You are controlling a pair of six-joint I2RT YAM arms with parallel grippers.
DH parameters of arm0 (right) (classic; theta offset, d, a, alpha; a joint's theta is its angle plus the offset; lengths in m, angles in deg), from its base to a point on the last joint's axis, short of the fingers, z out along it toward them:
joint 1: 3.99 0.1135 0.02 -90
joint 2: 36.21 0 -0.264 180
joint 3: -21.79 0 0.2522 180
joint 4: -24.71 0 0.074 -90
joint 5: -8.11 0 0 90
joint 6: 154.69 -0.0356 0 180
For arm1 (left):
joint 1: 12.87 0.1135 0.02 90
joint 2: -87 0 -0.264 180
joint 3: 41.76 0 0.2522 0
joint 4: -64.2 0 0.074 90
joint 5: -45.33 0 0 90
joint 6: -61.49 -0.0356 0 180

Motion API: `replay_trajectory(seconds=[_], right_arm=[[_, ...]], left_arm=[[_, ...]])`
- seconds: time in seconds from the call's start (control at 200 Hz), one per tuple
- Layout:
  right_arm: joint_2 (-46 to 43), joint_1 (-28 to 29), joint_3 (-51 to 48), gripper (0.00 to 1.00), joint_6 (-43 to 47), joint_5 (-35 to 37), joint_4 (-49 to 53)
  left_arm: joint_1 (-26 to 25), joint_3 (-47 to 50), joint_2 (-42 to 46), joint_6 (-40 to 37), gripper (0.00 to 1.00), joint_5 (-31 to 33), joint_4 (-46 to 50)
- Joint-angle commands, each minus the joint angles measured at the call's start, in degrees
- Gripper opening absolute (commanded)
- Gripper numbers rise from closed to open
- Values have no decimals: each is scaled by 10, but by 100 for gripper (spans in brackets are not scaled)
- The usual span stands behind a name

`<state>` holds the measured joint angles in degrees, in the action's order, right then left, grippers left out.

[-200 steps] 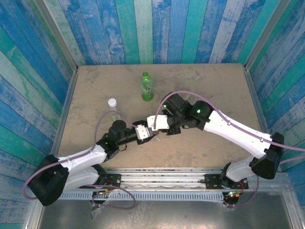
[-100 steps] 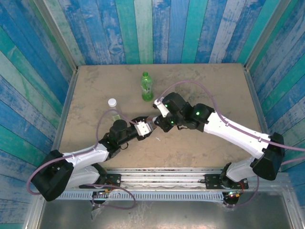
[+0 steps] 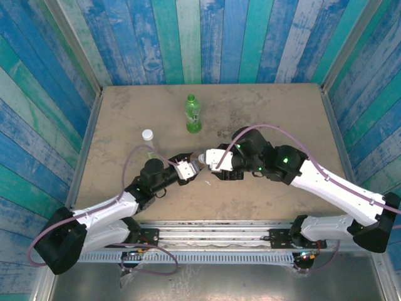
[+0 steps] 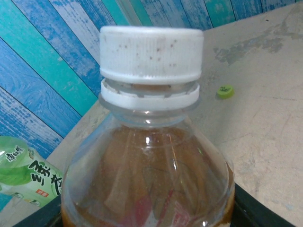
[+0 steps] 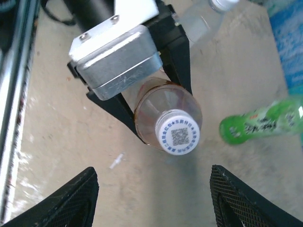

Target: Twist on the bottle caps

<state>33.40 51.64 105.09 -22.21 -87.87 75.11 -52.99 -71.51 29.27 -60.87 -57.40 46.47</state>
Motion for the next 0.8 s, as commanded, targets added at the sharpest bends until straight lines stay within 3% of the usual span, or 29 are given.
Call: replay_trajectory(seconds=[0.0, 0.125, 0.28, 0.796], right_arm=[[19, 6, 15, 64, 194, 25, 28], [40, 9, 21, 61, 245, 28, 25], [83, 11, 59, 51, 241, 15, 38], [130, 21, 87, 38, 235, 32, 67]], left_arm=[[0, -12, 12, -12, 51, -6, 45], [0, -13, 7, -23, 51, -11, 49], [0, -9, 8, -26, 51, -28, 45], [0, -7, 28, -19, 51, -51, 44]])
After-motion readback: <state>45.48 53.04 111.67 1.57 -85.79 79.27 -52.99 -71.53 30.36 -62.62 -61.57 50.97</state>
